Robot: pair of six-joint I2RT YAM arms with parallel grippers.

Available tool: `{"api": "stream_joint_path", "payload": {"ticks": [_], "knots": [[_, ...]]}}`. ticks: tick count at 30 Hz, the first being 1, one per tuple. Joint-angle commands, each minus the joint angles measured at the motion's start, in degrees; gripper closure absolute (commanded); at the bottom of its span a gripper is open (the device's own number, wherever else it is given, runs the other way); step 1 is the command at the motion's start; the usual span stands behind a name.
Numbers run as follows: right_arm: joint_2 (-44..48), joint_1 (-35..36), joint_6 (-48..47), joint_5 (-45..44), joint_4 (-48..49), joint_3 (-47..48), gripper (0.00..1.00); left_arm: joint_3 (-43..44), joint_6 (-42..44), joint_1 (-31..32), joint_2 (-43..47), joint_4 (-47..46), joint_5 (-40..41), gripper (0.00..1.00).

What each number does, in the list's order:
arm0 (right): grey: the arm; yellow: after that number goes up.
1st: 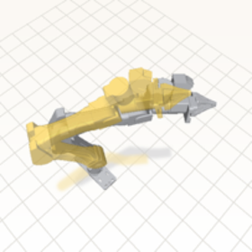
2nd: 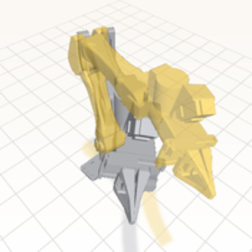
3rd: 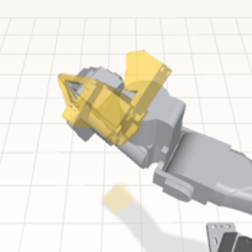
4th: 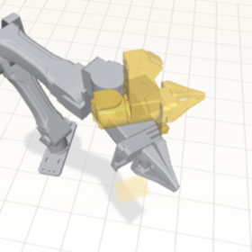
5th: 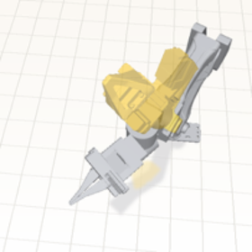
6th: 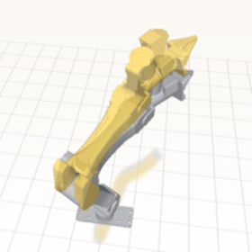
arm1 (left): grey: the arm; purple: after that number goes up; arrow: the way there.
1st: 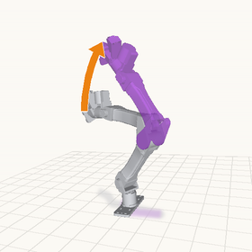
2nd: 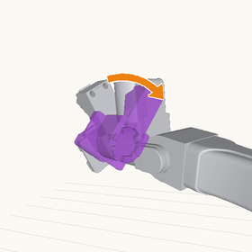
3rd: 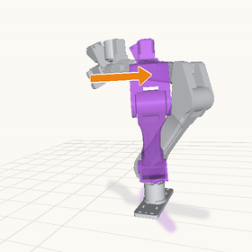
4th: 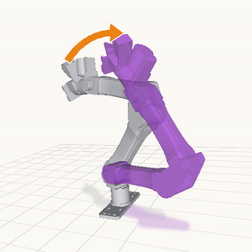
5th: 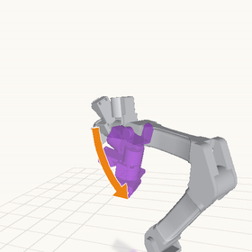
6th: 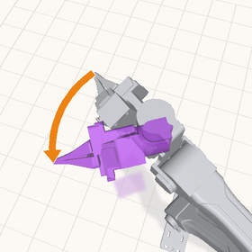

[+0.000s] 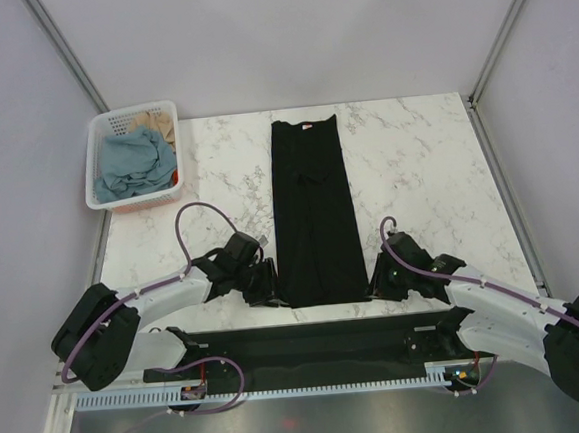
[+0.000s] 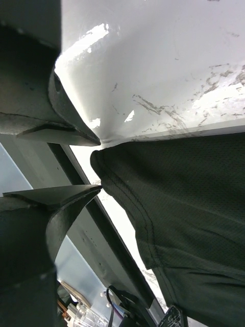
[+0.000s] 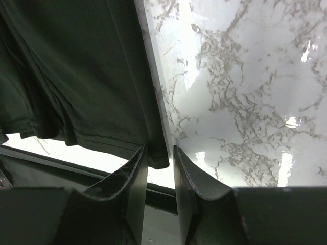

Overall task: Fold and stack the t-shirts
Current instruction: Fold the tshirt

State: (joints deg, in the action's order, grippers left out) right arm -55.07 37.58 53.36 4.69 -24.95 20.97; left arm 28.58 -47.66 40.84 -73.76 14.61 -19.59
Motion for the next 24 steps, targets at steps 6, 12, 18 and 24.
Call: {"api": "stream_joint_path", "payload": {"ticks": [6,12,18,24], "knots": [[1.80,-0.14,0.95,0.49,-2.12,-1.02,0.70,-0.45,-2.44,-0.06,3.09,-1.25,-0.36,0.52],[3.39,-0.05,2.18,0.85,-1.68,-2.60,0.71,-0.89,-2.79,-0.15,3.53,-1.78,1.22,0.49],[1.99,-0.14,2.18,1.64,-0.01,-3.04,0.73,0.07,-2.52,-0.23,0.37,-2.92,0.88,0.53],[4.00,-0.14,2.80,1.64,0.08,-3.39,0.79,-0.45,-2.70,-0.23,-0.94,-4.59,0.00,0.65]]}}
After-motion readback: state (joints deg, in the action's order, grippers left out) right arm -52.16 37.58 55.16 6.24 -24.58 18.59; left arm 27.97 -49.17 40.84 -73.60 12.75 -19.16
